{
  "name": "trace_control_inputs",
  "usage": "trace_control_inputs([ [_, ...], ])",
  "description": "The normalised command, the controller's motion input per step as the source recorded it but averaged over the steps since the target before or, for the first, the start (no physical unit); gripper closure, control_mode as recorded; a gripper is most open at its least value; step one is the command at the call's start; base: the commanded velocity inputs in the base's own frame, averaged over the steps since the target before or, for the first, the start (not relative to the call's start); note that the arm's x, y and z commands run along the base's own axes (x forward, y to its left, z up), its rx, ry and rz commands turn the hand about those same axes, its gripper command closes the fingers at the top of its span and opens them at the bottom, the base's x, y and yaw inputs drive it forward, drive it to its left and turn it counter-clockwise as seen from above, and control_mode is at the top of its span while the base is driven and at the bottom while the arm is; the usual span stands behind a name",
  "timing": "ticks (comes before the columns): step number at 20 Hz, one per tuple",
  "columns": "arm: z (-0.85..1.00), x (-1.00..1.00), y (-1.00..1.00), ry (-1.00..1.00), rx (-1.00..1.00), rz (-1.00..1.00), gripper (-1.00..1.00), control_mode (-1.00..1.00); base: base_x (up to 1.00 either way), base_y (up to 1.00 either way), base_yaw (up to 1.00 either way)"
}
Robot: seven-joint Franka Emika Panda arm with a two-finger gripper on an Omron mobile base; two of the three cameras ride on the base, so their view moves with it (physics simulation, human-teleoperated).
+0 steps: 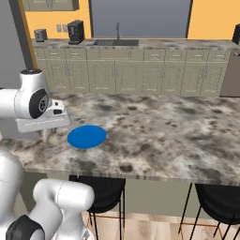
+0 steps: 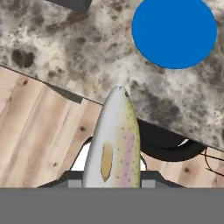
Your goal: Take the fish from the fridge and place it on the digital scale on the counter by the fridge. Wait a few seconds for a reading, then move it to the plate on the dining counter.
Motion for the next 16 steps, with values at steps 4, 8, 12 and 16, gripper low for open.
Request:
trace_control_inputs([
  [4, -0.57, 1.0, 0.01, 0.02, 0.14, 0.0, 1.0, -1.0, 0.0, 0.0, 0.0],
  [8, -0.03, 0.8, -0.39, -0.01, 0.2, 0.02, 1.0, -1.0, 0.0, 0.0, 0.0],
  [12, 0.01, 0.46, -0.38, -0.02, 0.08, 0.07, 1.0, -1.0, 0.0, 0.0, 0.0],
  [16, 0.26, 0.26, -0.04, 0.06, -0.18, 0.03, 1.0, -1.0, 0.0, 0.0, 0.0],
])
